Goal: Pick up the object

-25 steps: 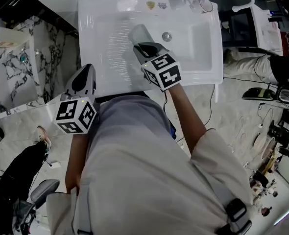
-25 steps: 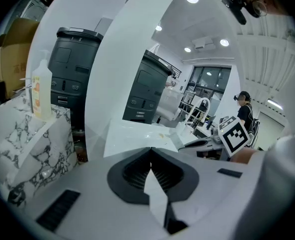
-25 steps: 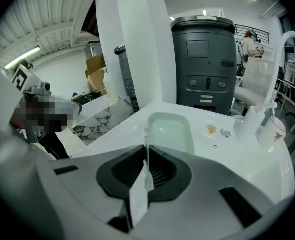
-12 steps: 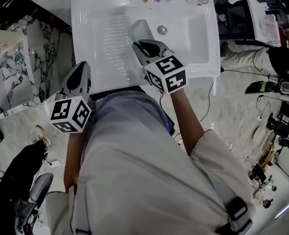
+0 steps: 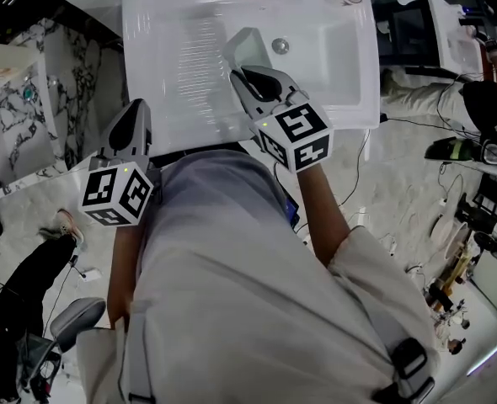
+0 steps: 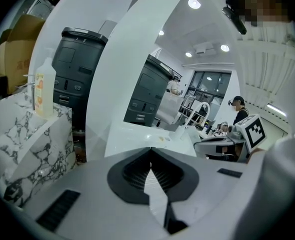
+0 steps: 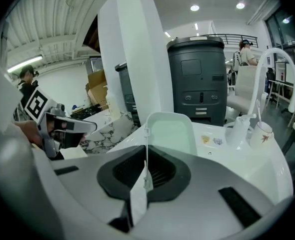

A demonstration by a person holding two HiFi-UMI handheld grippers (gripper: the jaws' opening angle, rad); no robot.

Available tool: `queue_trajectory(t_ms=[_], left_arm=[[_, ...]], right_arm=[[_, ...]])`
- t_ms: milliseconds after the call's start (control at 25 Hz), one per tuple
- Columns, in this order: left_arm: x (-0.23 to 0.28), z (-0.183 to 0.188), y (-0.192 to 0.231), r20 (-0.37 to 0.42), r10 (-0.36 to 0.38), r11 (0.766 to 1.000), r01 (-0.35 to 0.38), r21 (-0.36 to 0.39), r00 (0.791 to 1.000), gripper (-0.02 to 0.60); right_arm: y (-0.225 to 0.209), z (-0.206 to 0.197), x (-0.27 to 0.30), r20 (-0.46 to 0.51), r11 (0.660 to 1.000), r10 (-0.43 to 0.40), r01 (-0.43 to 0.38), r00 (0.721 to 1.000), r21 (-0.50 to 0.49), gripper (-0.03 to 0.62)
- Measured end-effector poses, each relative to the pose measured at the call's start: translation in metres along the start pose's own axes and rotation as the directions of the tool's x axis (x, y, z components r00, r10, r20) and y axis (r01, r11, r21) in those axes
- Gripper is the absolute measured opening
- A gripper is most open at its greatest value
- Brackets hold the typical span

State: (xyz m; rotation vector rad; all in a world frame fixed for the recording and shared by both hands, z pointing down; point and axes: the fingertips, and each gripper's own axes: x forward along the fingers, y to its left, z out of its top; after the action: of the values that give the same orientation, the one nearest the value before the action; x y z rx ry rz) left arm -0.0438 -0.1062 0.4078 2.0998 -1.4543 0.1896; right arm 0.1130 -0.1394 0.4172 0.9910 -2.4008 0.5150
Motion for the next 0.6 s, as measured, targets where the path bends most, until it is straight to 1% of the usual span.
queue_trajectory(t_ms=[240, 440, 600], left_arm=[[-0.003, -0.002, 0.009, -0.004, 0.025, 1.0, -0.025, -0.015, 1.0, 0.006], [-0.003, -0.004, 0.012, -0.012, 0.032, 0.999, -0.033, -0.025, 0.999, 0.006], [-0.004, -0.005, 0.015, -0.012, 0.038, 0.999, -0.039, -0.032, 0.999, 0.006]], right_arm=[[0.002, 0.001, 0.001, 0.012, 0.998, 0.016, -0.016, 1.0, 0.063, 0.018], [0.006, 0.001, 0.005, 0.002, 0.999, 0.022, -0.022, 1.0, 0.038, 0.017], [0.009, 0.003, 0.007, 0.004, 0.999, 0.026, -0.026, 1.0, 0.037, 0.017]])
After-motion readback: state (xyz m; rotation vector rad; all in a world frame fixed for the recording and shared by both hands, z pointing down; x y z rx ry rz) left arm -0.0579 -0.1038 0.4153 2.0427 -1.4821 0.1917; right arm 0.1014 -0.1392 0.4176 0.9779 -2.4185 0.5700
